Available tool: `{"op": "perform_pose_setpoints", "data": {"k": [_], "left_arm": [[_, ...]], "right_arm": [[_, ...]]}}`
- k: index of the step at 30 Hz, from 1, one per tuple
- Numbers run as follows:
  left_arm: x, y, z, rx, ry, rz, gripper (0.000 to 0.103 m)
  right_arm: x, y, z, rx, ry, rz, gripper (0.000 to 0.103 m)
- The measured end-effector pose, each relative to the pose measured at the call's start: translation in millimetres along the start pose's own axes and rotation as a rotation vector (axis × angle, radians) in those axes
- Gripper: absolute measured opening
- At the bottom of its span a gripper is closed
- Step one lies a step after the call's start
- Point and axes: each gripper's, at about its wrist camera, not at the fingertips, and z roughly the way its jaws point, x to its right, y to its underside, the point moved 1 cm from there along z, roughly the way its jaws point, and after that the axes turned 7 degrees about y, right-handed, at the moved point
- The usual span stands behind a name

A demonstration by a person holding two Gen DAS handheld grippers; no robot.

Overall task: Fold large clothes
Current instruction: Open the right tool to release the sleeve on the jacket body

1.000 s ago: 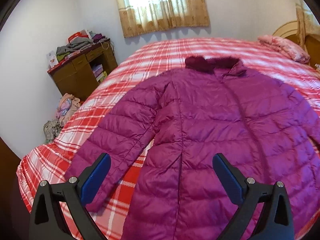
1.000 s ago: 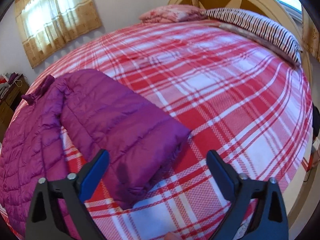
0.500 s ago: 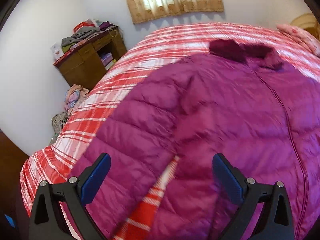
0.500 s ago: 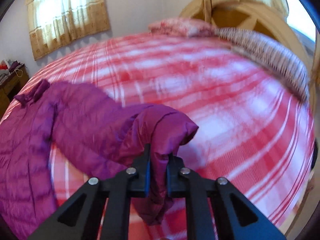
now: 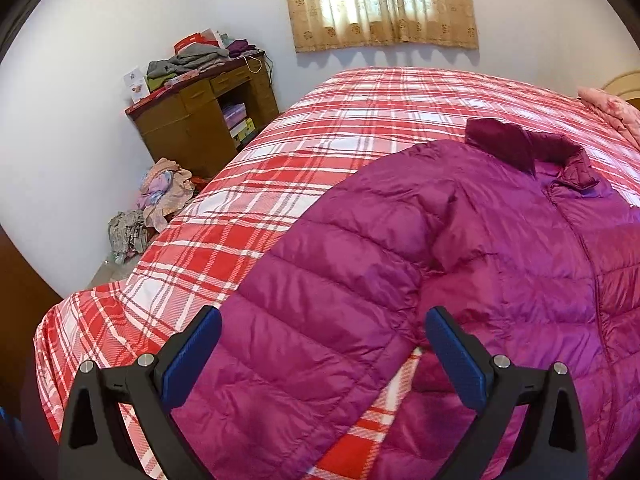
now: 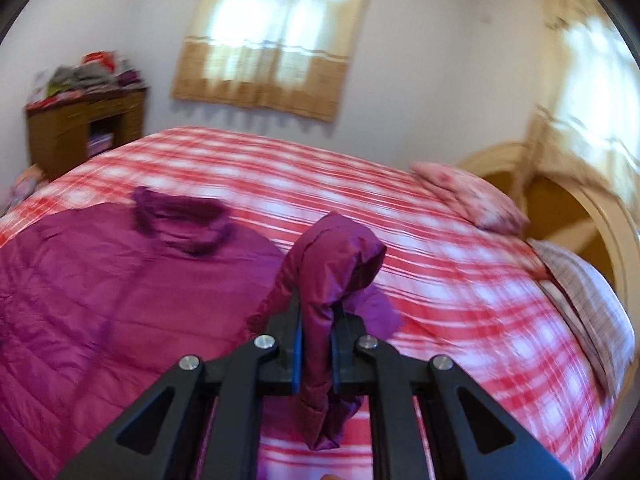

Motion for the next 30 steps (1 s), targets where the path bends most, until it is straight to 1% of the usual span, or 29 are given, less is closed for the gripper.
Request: {"op": "perform_pose_setpoints", "data": {"k": [2,5,8,9,11,12,13,14,17,20,24,26,28,30], "left_arm": [[-6,3,0,0.005,-0.006,-0.001,0.102],[-14,6,0,0.009,-0.017,-0.002,0.102],[-23,8,2,0.006,-0.027,-0.009,0.102],[-27,8,3,0.004,-0.029,-0.012,0.102],[-33,8,5,-0.004,-0.041,-0.021,0.102],[-35,7,5,-0.007,-0.046,-0.025,0.102],[-37,7,5,-0.008,-0.05,-0.03,0.102],[-39,6,5,-0.006,-0.058,-0.037,0.102],[-38,-1,0,0.01,-0.076,-0.052,0.102],[-23,-10,-10,0.037,-0.063,-0.051,0.102],[17,-20,-24,0.066,0.008,-0.019,0.102],[48,-24,-28,0.074,0.05,0.027,0.102],[79,-28,-26,0.064,0.115,0.062,0.102],[104,-31,-17,0.037,0.157,0.075,0.102]], "right_arm": [[-42,-6,5,0.009,-0.043,-0.057,0.012],[-89,-4,14,0.007,-0.094,-0.123,0.012],[-122,2,22,-0.001,-0.123,-0.181,0.013],[-132,6,25,-0.011,-0.133,-0.195,0.016],[-147,15,28,-0.043,-0.18,-0.22,0.031],[-152,20,27,-0.057,-0.212,-0.229,0.056],[-155,23,22,-0.066,-0.243,-0.233,0.07],[-156,29,14,-0.064,-0.271,-0.235,0.071],[-147,44,-10,-0.045,-0.285,-0.263,0.073],[-135,55,-26,-0.04,-0.308,-0.276,0.073],[-111,67,-33,-0.049,-0.304,-0.248,0.073],[-97,72,-28,-0.06,-0.28,-0.216,0.073],[-93,75,-21,-0.076,-0.245,-0.198,0.073],[-81,81,-9,-0.104,-0.216,-0.17,0.073]]}}
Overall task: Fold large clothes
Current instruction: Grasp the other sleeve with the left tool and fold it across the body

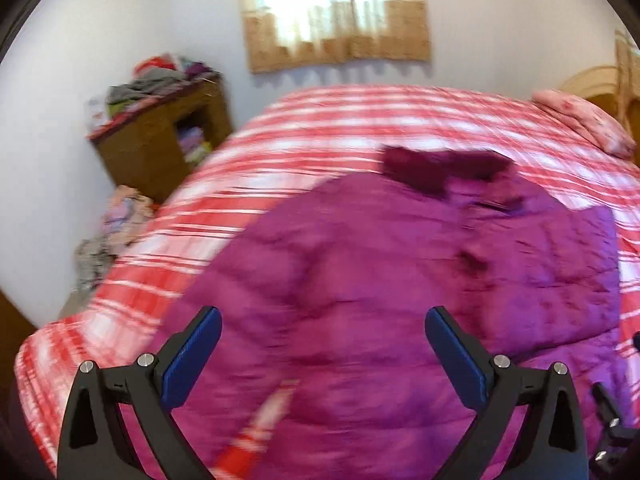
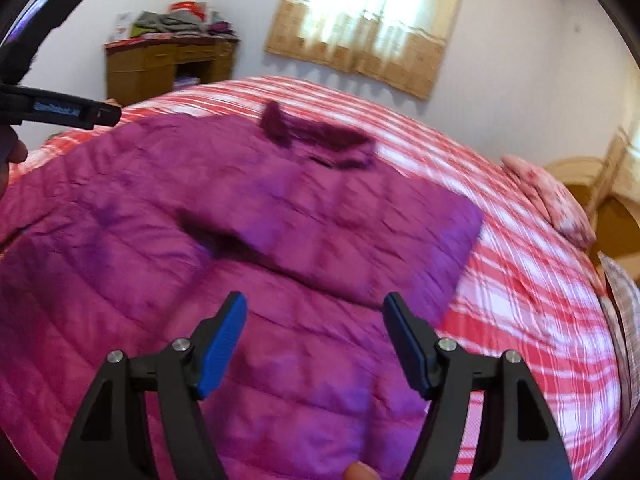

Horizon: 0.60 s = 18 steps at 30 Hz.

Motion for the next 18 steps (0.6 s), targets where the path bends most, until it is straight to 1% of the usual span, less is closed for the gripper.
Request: {"op": "perform_pose_setpoints", "data": {"k": [2,6,7,8,9,10,11,12,13,14,15,16,18], "left_arm": [[23,-5,16,-0.028,0.045,0.004,0.102],[60,-15,49,-0.091,0.134,-0.007,0.102],[71,-17,60,-0.107,0.173,-0.009,0.102],[77,-17,67,-0.115,0.196,-0.006,0.102],[85,-16,71,-0.123,0.204,0.001,0.099],[92,-16,77,-0.128,0.207,0.012,0.092],[101,-15,83,-0.14,0.224,0.03,0.059],[106,-15,87,-0.162,0.242,0.042,0.018],[108,-15,88,-0.177,0.261,0.045,0.012],[107,-14,82,-0.166,0.266,0.042,0.012],[105,-16,75,-0.132,0.258,0.043,0.01],[101,-18,61,-0.081,0.238,0.063,0.01],[89,-21,39,-0.03,0.229,0.069,0.01]], "right_arm": [[14,8,7,-0.022,0.006,0.041,0.073],[33,21,7,-0.034,0.029,0.083,0.073],[38,24,9,-0.039,0.029,0.103,0.073],[42,27,9,-0.041,0.029,0.119,0.073],[47,33,8,-0.041,0.028,0.128,0.073],[50,36,10,-0.043,0.029,0.142,0.075],[52,39,12,-0.046,0.031,0.151,0.076],[54,43,12,-0.049,0.031,0.157,0.076],[55,47,13,-0.055,0.03,0.161,0.076],[57,50,15,-0.059,0.029,0.164,0.076],[58,54,15,-0.062,0.028,0.167,0.076],[59,55,17,-0.068,0.026,0.171,0.076],[62,61,17,-0.072,0.022,0.182,0.077]]}}
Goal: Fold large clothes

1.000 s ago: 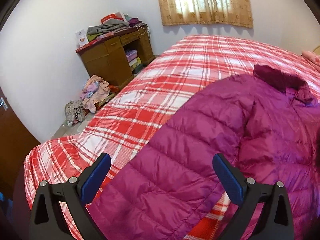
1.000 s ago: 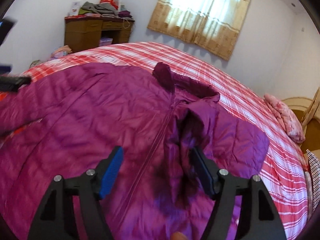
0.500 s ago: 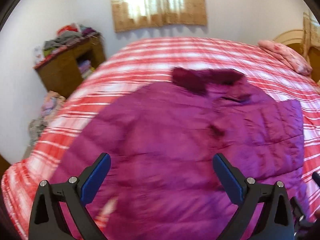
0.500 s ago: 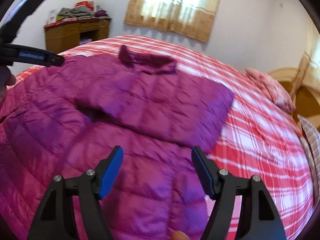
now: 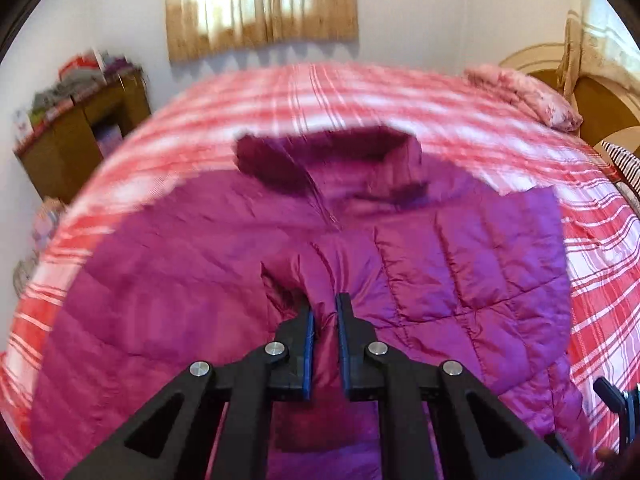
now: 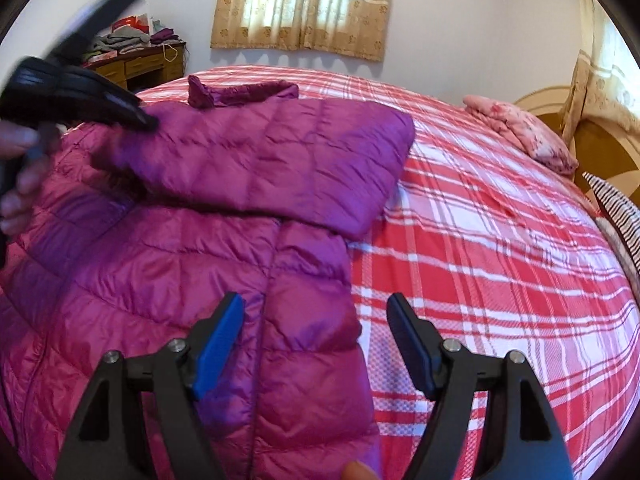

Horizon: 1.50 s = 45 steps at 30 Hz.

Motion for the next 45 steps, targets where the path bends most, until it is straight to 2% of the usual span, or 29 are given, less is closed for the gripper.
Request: {"op": "perform_pose_setpoints", "data": {"k": [2,4,6,7,10,13,16,17,19,20,21,23,24,27,30,33,36,40,45], "left_arm": [[-13,1,-25,0.041,-0.013,-0.006,0.01],[-30,7,-48,0.075,-0.072,-0.009,0.01],[-42,18,-55,0.063,-0.128,-0.003,0.01],[-48,29,-53,0.033,-0.171,0.006,0.01],[-54,56,-37,-0.032,-0.223,0.037,0.01],[-49,66,-22,-0.063,-0.243,0.069,0.012],[-42,56,-26,-0.024,-0.27,0.102,0.014],[-42,53,-34,0.005,-0.271,0.099,0.022],[-45,44,-55,0.092,-0.308,0.083,0.055],[-50,42,-65,0.133,-0.319,0.072,0.086],[-53,41,-75,0.182,-0.328,0.058,0.097],[-59,39,-91,0.277,-0.334,0.019,0.097],[-60,38,-92,0.284,-0.333,0.007,0.097],[-58,27,-76,0.232,-0.312,-0.021,0.097],[-42,26,-47,0.174,-0.309,0.012,0.097],[-35,31,-7,0.115,-0.376,0.074,0.098],[-45,44,21,0.047,-0.396,0.043,0.098],[-58,51,36,0.001,-0.359,-0.005,0.098],[-66,50,48,-0.042,-0.317,-0.044,0.1]], "right_arm": [[3,3,2,-0.004,-0.007,0.01,0.078],[2,5,2,-0.006,-0.009,0.013,0.078],[0,6,3,-0.011,-0.006,0.009,0.079],[-2,6,4,-0.014,-0.004,0.005,0.079],[-4,7,6,-0.022,0.0,0.001,0.08],[-2,8,7,-0.035,-0.014,0.011,0.081],[6,6,5,-0.057,-0.057,0.036,0.079],[14,3,-2,-0.05,-0.071,0.05,0.079],[30,-5,-17,-0.023,-0.093,0.083,0.072],[37,-10,-23,-0.013,-0.103,0.104,0.07],[45,-16,-28,-0.002,-0.111,0.125,0.069],[61,-34,-36,0.023,-0.104,0.151,0.069],[64,-42,-37,0.033,-0.099,0.152,0.068],[63,-74,-29,0.07,-0.08,0.125,0.061],[50,-102,-1,0.068,-0.106,0.113,0.055],[26,-116,31,0.071,-0.138,0.07,0.051],[4,-115,61,0.029,-0.183,0.051,0.051],[-14,-99,92,-0.026,-0.175,0.02,0.051],[-10,-89,100,-0.053,-0.179,0.035,0.049]]}}
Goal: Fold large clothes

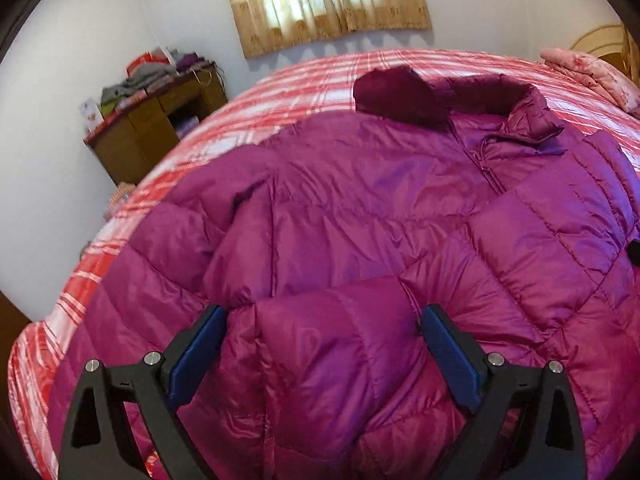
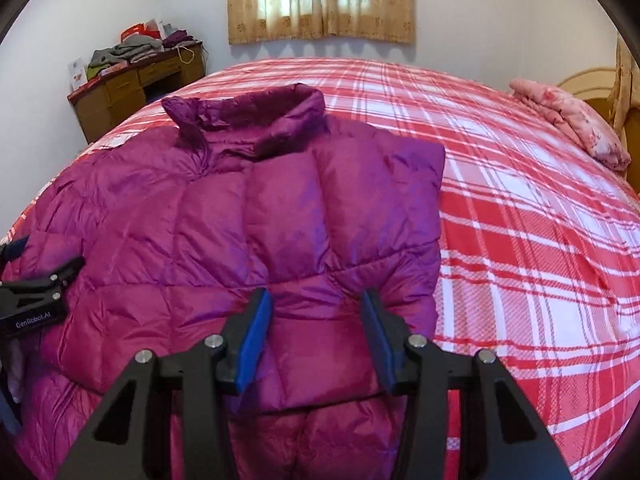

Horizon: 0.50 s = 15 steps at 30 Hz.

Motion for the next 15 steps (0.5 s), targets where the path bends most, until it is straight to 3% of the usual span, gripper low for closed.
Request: {"op": "perform_pose_setpoints", "data": {"k": [15], "left_arm": [[-0.3,-0.2,6.2,-0.007,-0.01,-0.012,0.102]], "right_arm": [[-4.8,0.1,7.1,-0.023,0.022,-0.019,0.05]]}}
